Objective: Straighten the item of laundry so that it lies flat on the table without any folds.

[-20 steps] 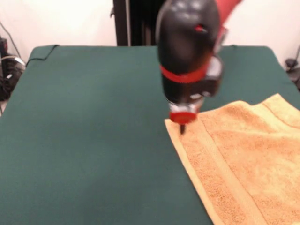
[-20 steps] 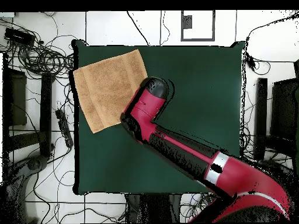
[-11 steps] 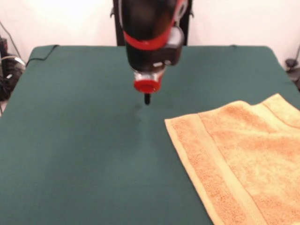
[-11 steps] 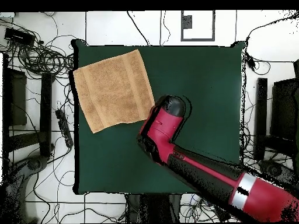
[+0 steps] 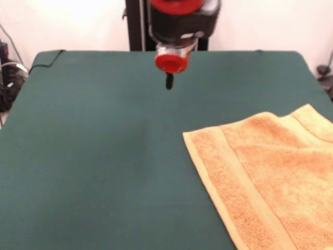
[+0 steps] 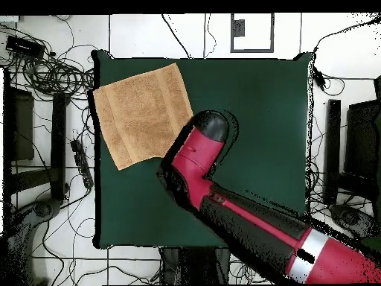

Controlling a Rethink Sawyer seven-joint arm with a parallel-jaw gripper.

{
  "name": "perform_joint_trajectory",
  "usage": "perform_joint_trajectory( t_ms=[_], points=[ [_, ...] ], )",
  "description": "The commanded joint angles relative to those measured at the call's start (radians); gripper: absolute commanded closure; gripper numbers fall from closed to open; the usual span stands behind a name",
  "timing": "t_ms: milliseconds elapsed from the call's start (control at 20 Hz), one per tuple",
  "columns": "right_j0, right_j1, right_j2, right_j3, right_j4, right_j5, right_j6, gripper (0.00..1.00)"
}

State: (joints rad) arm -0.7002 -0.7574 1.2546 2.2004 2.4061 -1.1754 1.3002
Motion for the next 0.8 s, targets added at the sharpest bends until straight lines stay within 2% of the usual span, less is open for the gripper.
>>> perform_joint_trajectory(
  t_ms=[50,250,450,650,800],
  points=[
    [0.112,-0.018,-0.006,-0.027,-0.151,0.001,-0.15,0.0],
    [0.179,0.037,-0.127,-0.021,-0.374,0.041,-0.052,0.0],
    [0.244,0.119,-0.234,-0.036,-0.562,0.091,0.106,0.0],
    [0.271,0.176,-0.282,-0.049,-0.645,0.152,0.194,0.0],
    [0.279,0.179,-0.291,-0.028,-0.627,0.173,0.22,0.0]
  ],
)
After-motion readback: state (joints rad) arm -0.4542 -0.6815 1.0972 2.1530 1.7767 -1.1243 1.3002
